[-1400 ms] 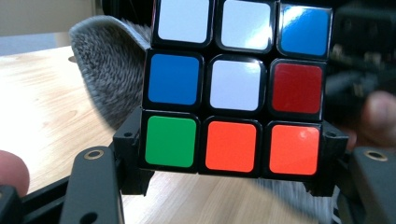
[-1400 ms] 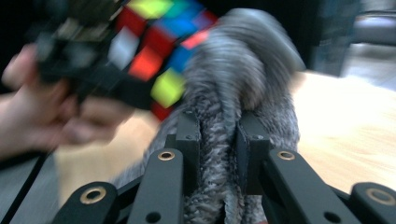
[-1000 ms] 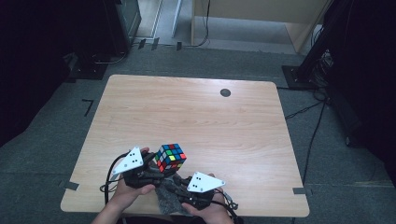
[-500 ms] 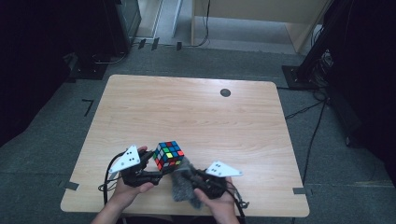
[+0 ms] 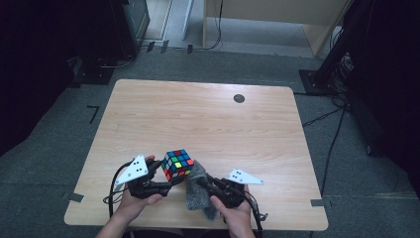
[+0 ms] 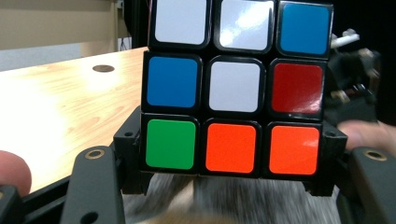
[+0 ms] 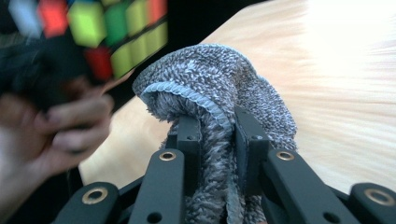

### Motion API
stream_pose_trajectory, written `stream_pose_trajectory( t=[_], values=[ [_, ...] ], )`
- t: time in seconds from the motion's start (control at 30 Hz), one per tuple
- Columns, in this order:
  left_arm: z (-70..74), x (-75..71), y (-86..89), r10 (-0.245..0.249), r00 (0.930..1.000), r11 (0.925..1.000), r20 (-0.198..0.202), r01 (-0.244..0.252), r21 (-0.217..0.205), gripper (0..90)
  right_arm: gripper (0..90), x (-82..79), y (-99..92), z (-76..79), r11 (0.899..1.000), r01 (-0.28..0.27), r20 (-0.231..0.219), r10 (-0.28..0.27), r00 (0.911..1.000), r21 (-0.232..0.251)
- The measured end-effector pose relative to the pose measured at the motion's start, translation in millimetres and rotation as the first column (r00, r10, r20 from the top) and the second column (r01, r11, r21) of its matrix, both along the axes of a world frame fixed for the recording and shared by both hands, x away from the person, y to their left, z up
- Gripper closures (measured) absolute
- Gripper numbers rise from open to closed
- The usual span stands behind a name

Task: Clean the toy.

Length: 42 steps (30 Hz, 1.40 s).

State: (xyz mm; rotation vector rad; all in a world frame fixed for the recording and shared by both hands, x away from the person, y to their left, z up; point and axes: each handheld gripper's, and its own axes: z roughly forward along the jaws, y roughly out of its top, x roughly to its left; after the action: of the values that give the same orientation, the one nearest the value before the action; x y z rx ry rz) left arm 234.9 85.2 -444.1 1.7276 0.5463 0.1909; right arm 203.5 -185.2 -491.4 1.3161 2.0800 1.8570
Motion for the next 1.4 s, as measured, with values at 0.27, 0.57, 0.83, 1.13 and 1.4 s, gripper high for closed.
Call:
stream_pose_trajectory(
  t=[0.27, 0.57, 0.83, 1.13, 1.4],
  values=[
    [-3.4, -3.1, -6.4, -0.007, 0.9999, 0.9992, 0.008, 0.007, 0.039, 33.9, 75.8, -10.0, 24.4, 9.7, 0.995, -0.092, 0.023, 0.091, 0.9956, 0.038],
    [-0.3, 2.1, 4.7, 0.027, 0.9996, 0.9996, 0.0, -0.027, 0.012, 33.9, 75.9, 12.3, -41.2, 6.9, 0.977, 0.211, 0.032, -0.21, 0.9771, -0.029],
    [-1.2, 2.5, 3.1, 0.028, 0.9996, 0.9993, -0.004, -0.028, 0.027, 34.0, 74.3, 18.2, -66.3, 4.1, 0.896, 0.378, 0.119, -0.359, 0.9256, -0.235],
    [-2.2, 4.8, 6.1, 0.038, 0.9992, 0.9989, -0.014, -0.038, 0.029, 33.9, 56.0, 23.5, -76.4, 0.8, 0.888, 0.399, 0.088, -0.39, 0.9167, -0.226],
    [-4.9, 6.9, 8.0, 0.053, 0.9985, 0.9977, -0.014, -0.053, 0.041, 33.9, 41.1, 17.6, -71.3, 18.7, 0.908, 0.379, 0.15, -0.355, 0.9227, -0.178]
  ],
)
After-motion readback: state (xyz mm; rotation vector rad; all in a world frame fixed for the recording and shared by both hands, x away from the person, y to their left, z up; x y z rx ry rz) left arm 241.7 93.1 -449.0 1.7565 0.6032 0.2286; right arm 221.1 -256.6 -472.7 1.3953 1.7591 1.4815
